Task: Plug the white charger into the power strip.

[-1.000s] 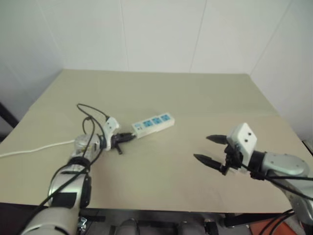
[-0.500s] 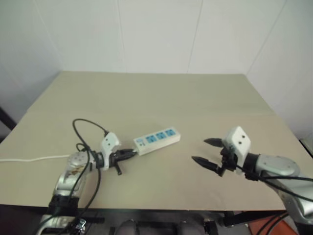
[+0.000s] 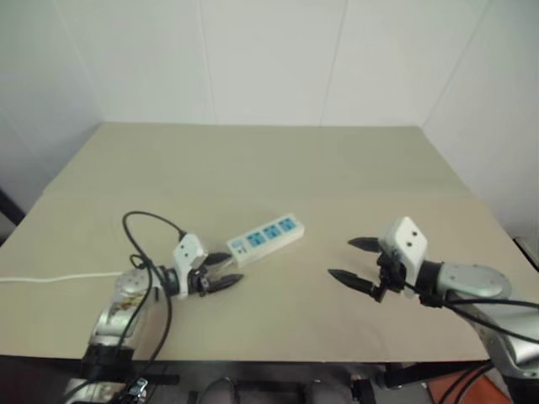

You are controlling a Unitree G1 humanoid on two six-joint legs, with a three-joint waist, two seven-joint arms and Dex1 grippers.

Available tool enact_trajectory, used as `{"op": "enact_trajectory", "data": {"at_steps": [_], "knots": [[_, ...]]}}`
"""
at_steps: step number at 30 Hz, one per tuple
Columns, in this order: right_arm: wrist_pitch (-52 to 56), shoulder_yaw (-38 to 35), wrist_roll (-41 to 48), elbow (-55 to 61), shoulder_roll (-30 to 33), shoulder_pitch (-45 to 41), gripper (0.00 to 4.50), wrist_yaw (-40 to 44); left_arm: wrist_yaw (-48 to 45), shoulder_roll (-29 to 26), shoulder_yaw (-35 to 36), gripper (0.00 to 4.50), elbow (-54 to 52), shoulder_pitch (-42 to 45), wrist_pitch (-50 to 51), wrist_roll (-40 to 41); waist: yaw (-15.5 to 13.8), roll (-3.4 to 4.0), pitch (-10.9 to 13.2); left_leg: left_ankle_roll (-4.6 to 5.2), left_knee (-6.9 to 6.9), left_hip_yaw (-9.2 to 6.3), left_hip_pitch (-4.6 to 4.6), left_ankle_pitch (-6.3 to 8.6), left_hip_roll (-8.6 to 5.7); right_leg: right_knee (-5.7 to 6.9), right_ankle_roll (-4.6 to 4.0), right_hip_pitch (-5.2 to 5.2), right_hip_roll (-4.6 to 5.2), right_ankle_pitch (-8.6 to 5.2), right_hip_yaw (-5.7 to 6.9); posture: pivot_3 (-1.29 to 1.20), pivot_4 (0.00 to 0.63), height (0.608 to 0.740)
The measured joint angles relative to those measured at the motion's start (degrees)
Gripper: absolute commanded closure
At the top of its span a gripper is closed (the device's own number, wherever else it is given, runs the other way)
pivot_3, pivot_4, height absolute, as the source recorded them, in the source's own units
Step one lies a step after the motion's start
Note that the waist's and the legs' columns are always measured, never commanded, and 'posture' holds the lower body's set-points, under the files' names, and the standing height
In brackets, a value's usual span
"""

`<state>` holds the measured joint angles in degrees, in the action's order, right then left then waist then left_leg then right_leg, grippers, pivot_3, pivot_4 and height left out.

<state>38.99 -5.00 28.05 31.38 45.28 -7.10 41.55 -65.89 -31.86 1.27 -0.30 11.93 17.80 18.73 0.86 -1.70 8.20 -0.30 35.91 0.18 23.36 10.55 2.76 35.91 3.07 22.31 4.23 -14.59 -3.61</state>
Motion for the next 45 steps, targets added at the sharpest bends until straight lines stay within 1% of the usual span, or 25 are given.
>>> {"op": "enact_trajectory", "data": {"at_steps": [2,4,7,9,12,18,24,28,32,35,41,45], "knots": [[0.0,0.0,0.0,0.0,0.0,0.2,0.00,0.1,-3.1,-1.6,0.7,0.03,-2.5,-0.8,1.0,3.8,0.0,0.01,0.0,0.00,-0.01,0.01,0.00,0.00,0.01,0.01,-0.01,0.01,0.00,-0.01,0.00,0.00,0.150,0.740],[0.0,-0.1,0.0,0.0,0.0,0.2,0.00,0.1,-5.3,-3.0,3.4,0.03,-3.4,-0.8,1.5,8.0,0.0,0.01,0.0,0.00,-0.01,0.00,-0.03,0.00,0.05,0.03,-0.03,0.02,-0.03,-0.02,0.00,0.00,0.150,0.740],[0.0,-0.1,0.0,0.0,0.0,0.3,0.00,0.2,-5.6,-4.6,7.5,0.03,-1.3,0.7,-0.6,9.6,-0.1,0.01,0.0,0.00,-0.01,0.01,-0.09,0.00,0.05,0.04,0.01,-0.01,-0.04,-0.06,0.00,0.00,0.150,0.740],[0.0,-0.1,0.0,0.0,0.0,0.3,0.00,0.2,-4.4,-3.4,8.6,0.03,3.6,2.9,-7.2,7.9,-0.3,0.02,0.0,0.00,0.00,0.01,-0.09,0.00,0.02,0.00,0.00,-0.05,-0.02,-0.05,0.00,0.00,0.150,0.740],[0.0,-0.1,0.0,-0.1,0.0,0.2,0.00,0.4,-2.6,2.0,9.4,0.03,13.7,6.3,-17.1,6.0,-0.7,0.02,0.0,0.00,0.03,0.02,0.00,0.00,-0.03,-0.05,-0.03,-0.04,0.03,0.00,0.01,0.00,0.150,0.740],[0.0,-0.1,-0.3,-0.3,0.1,0.1,0.00,0.7,-8.2,8.9,8.8,0.03,30.8,12.6,-29.3,6.0,-0.8,-0.01,0.0,0.01,0.03,0.01,0.10,0.00,-0.03,-0.06,-0.01,0.03,-0.02,0.01,0.02,0.00,0.150,0.740],[0.0,-0.6,-0.3,0.8,0.4,1.1,0.00,0.5,-12.2,9.9,8.2,0.03,45.7,19.3,-39.8,3.0,-0.6,-0.01,0.0,0.01,0.04,0.00,0.08,0.00,-0.03,-0.03,0.00,0.01,-0.03,0.01,0.02,0.00,0.150,0.740],[0.2,-1.6,-0.2,1.5,0.7,2.0,0.00,0.0,-13.5,10.0,7.5,0.03,51.7,21.2,-43.5,1.1,-0.4,-0.02,0.0,0.01,0.03,0.00,0.09,0.00,-0.03,-0.05,0.02,0.01,-0.02,0.01,0.02,0.00,0.150,0.740],[0.2,-2.9,-0.2,2.0,0.8,2.5,0.00,-0.7,-13.6,10.8,7.2,0.03,54.6,21.5,-45.4,-0.4,-0.2,-0.02,0.0,0.01,0.03,-0.01,0.08,0.00,-0.03,-0.04,0.02,0.01,-0.02,0.02,0.02,0.00,0.150,0.740],[0.3,-2.9,-0.2,2.2,0.8,3.2,0.00,-1.0,-13.2,11.9,7.2,0.03,54.5,21.5,-45.5,-0.5,-0.3,-0.01,0.0,0.00,0.03,-0.01,0.05,0.00,-0.03,-0.01,0.03,-0.02,-0.02,0.02,0.02,0.00,0.150,0.740],[0.3,-2.9,-0.3,2.6,0.8,3.3,0.00,-1.8,-6.2,14.2,7.2,0.03,54.5,21.4,-48.9,-2.7,-0.3,0.00,0.0,0.00,0.05,-0.01,0.00,0.00,-0.03,0.00,0.05,-0.06,-0.02,0.02,0.01,0.00,0.150,0.740],[0.3,-2.9,-0.4,2.5,0.8,3.3,0.00,-2.2,-3.2,14.7,6.6,0.03,54.4,21.2,-50.1,-3.5,-0.3,0.06,-0.1,0.00,0.04,-0.01,-0.04,0.00,-0.03,0.00,0.05,-0.09,-0.01,0.02,0.02,0.00,0.150,0.740]]}}
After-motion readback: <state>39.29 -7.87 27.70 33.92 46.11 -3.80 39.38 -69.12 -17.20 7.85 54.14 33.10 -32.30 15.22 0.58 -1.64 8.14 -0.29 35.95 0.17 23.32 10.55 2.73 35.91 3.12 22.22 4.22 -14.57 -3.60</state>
